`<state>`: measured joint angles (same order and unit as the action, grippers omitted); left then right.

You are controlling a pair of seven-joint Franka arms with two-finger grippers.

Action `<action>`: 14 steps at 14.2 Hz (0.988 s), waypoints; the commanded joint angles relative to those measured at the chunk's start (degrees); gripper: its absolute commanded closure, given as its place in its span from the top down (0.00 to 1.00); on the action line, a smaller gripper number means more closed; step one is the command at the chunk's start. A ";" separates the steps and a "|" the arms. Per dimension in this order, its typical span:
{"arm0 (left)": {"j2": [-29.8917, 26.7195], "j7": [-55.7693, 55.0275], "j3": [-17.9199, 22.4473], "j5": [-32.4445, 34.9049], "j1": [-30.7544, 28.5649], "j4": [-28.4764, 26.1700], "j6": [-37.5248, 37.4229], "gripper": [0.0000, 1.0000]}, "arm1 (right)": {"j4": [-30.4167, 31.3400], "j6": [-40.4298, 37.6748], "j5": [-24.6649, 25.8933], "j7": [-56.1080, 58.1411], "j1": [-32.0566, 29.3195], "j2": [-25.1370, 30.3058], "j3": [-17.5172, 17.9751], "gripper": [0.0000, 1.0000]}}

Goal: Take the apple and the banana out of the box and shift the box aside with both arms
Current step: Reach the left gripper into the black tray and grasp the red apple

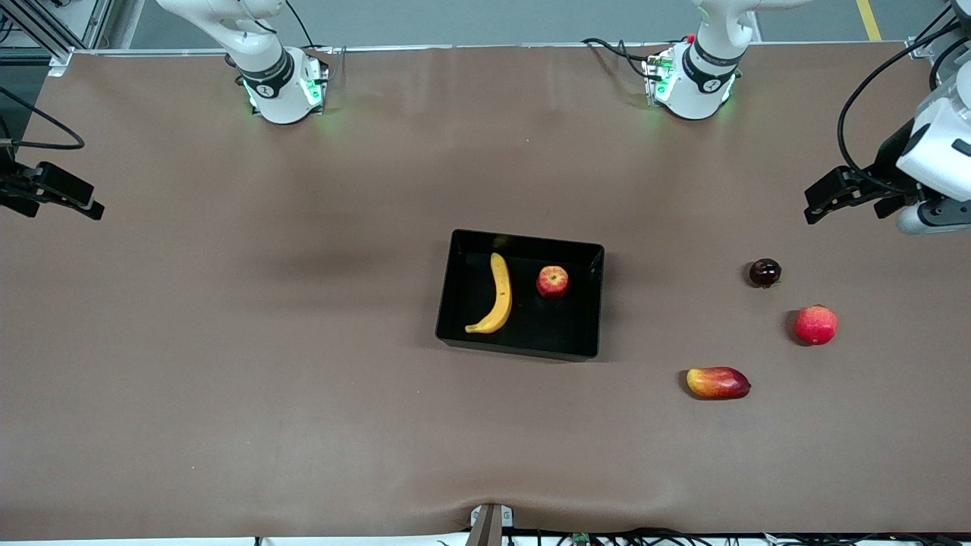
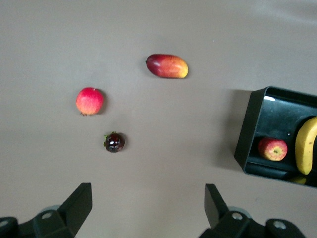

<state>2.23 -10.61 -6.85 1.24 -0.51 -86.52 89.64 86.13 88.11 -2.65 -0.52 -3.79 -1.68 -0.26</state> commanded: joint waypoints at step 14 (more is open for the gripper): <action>13.92 -9.48 -0.88 1.22 12.96 -3.21 11.94 1.00 | -0.70 1.18 -0.52 0.70 -1.22 -0.70 0.69 1.00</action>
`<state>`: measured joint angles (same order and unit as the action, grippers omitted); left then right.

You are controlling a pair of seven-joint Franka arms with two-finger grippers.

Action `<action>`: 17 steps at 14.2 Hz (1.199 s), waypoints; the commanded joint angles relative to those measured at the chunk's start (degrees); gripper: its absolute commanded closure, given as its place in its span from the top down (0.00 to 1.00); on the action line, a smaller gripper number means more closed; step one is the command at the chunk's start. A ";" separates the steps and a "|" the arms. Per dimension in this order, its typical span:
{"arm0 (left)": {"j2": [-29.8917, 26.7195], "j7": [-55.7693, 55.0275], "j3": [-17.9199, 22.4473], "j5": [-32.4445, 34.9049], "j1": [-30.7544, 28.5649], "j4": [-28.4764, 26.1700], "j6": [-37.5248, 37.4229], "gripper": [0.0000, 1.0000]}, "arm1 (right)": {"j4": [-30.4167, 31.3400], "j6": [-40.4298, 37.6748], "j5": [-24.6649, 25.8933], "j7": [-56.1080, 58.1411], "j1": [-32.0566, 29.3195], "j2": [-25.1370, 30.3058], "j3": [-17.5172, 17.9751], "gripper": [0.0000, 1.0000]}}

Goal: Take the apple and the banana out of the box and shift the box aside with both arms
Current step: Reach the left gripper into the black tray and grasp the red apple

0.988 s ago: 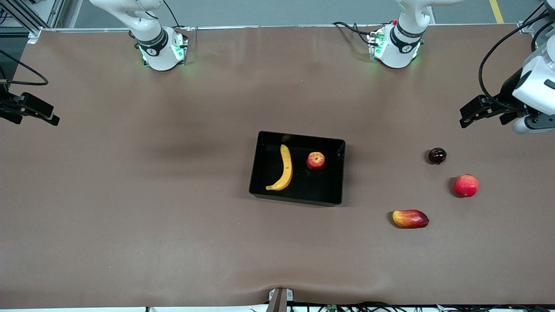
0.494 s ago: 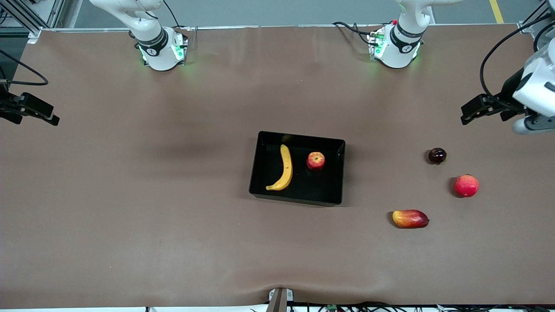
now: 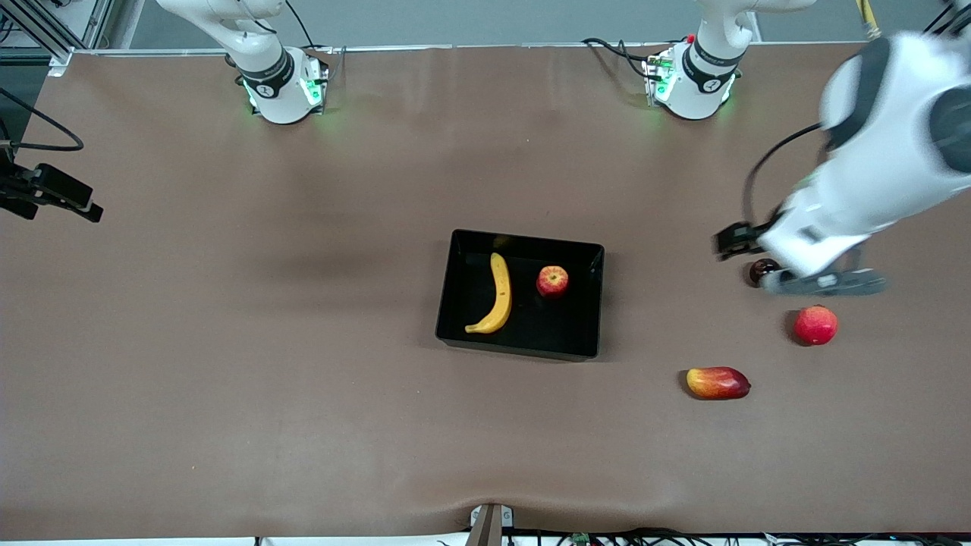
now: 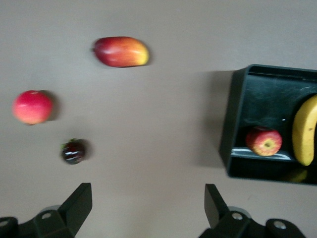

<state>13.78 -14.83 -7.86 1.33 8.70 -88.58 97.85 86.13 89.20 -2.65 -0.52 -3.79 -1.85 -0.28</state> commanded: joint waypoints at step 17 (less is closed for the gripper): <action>25.15 -40.98 0.38 1.39 21.54 -2.74 22.29 1.00 | 0.00 10.47 1.15 0.70 -5.17 -20.12 0.28 1.00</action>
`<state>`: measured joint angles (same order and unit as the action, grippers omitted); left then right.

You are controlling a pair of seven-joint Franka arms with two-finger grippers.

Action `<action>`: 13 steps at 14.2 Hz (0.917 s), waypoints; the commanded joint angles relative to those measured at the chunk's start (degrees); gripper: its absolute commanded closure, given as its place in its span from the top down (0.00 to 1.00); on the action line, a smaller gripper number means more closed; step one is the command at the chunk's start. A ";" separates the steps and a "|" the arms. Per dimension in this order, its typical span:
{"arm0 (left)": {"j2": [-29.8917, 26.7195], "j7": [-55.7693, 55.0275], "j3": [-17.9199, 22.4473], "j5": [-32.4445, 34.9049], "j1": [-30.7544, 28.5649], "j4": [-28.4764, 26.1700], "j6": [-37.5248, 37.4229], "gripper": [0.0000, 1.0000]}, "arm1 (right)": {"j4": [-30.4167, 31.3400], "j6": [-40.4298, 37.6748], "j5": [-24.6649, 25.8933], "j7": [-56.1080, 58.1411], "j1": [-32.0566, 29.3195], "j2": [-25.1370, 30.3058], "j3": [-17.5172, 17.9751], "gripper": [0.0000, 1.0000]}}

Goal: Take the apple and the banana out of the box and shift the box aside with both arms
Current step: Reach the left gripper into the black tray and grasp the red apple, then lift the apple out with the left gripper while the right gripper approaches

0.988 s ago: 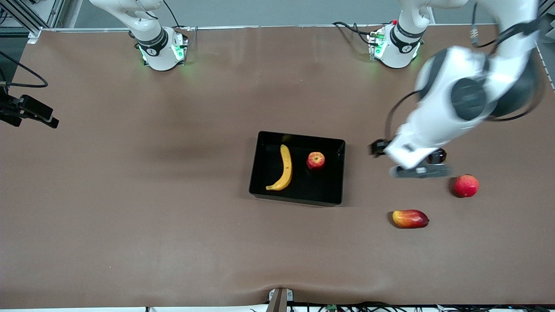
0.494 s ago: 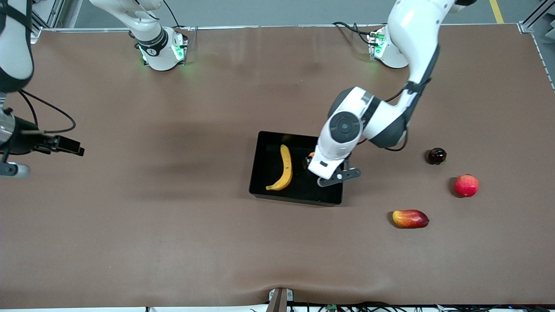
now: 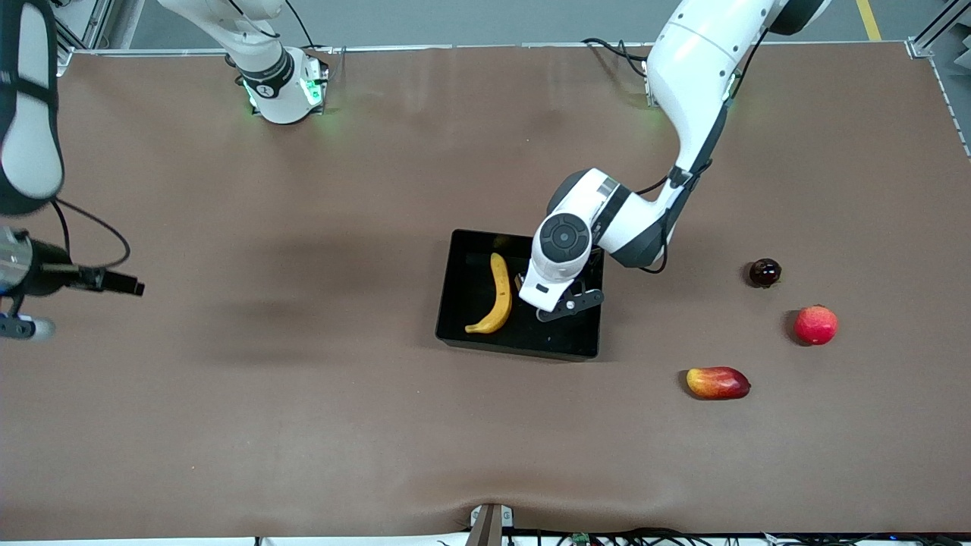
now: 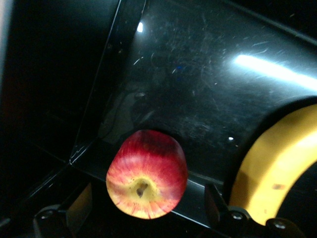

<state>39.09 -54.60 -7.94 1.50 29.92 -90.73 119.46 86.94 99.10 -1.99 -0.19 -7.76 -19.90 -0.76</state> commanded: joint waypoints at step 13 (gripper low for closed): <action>-14.12 6.15 0.73 7.38 -6.36 0.81 -4.50 0.00 | -1.60 -3.04 -2.23 -6.01 2.57 -2.69 1.28 1.00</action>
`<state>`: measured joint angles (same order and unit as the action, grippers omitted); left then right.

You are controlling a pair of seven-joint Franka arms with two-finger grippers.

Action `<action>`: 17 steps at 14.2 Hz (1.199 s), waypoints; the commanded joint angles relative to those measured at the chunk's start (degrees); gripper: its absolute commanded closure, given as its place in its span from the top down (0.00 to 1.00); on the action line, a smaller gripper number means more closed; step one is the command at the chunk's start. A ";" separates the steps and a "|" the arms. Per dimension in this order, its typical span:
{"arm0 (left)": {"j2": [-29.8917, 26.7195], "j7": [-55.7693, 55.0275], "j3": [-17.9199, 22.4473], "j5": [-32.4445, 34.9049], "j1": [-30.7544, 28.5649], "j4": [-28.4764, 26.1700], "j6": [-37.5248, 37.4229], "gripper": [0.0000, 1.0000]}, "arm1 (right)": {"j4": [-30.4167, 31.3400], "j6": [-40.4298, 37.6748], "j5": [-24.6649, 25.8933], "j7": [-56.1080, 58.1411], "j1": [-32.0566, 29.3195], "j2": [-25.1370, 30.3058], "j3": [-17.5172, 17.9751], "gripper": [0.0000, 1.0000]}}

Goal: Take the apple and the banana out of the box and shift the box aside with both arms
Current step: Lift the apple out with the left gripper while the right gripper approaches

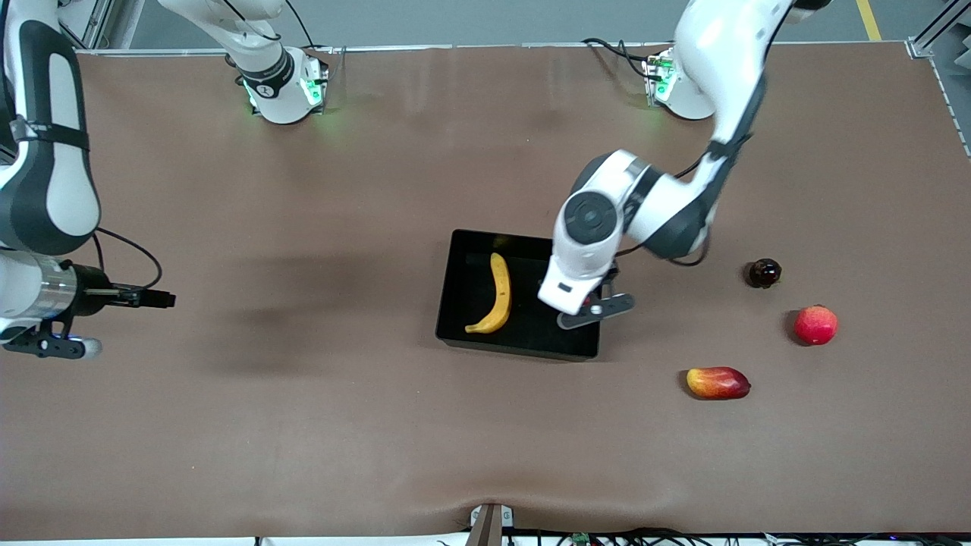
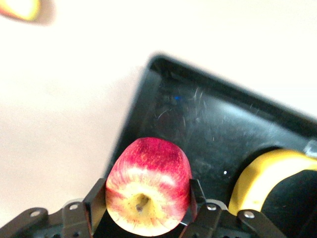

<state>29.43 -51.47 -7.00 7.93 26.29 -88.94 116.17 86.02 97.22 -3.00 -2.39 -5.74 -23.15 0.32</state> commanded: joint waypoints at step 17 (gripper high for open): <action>2.29 26.25 -0.21 9.21 -29.28 -17.24 12.59 0.00 | -2.52 0.42 -10.89 -16.24 13.38 0.57 1.09 1.00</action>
<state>32.14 -24.95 -6.50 15.47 -2.08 -105.00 128.06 83.20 97.25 -13.36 -18.09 7.93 -22.92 1.54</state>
